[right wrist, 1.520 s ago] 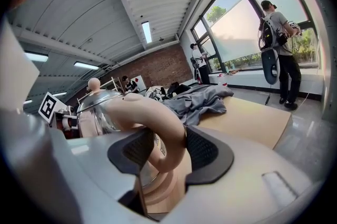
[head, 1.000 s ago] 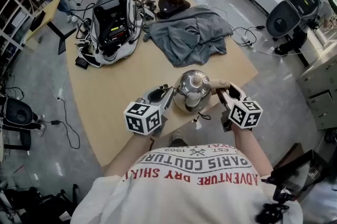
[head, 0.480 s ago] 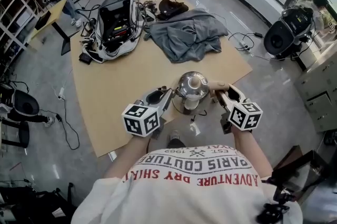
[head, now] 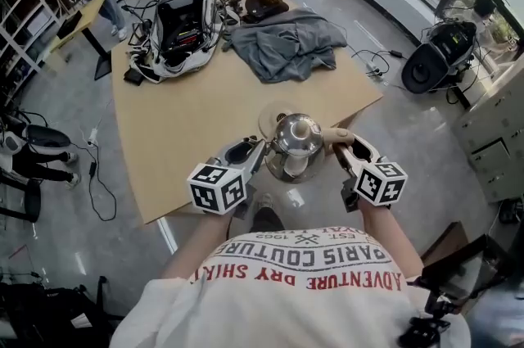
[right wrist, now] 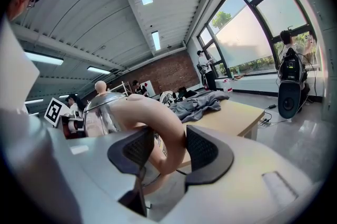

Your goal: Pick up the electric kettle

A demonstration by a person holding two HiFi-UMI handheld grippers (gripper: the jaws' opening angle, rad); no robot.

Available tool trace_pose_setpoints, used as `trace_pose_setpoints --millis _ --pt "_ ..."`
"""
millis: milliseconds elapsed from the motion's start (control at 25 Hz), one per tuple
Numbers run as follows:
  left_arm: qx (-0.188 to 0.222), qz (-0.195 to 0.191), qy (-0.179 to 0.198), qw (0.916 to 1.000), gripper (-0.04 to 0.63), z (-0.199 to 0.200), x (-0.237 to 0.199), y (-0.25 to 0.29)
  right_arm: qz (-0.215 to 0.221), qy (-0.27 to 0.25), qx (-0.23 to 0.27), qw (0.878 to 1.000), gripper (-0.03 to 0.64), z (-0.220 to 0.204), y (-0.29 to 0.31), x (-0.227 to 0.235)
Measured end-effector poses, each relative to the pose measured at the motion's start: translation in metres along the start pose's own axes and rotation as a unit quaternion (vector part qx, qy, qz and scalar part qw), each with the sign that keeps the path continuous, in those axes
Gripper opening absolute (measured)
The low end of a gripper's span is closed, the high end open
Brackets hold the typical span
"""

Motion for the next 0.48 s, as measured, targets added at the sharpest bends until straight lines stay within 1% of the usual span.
trace_pose_setpoints --millis 480 --pt "-0.005 -0.005 -0.004 1.0000 0.090 -0.029 0.056 -0.042 -0.002 0.019 0.000 1.000 0.183 -0.040 -0.072 -0.007"
Point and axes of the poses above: the fingertips, and each gripper's own axes: y forward along the fingers, x to its right, z out of its top, the point moved 5 cm from there along -y, backward along the fingers, and after that the axes turned 9 degrees about y, right-handed, at the moved point
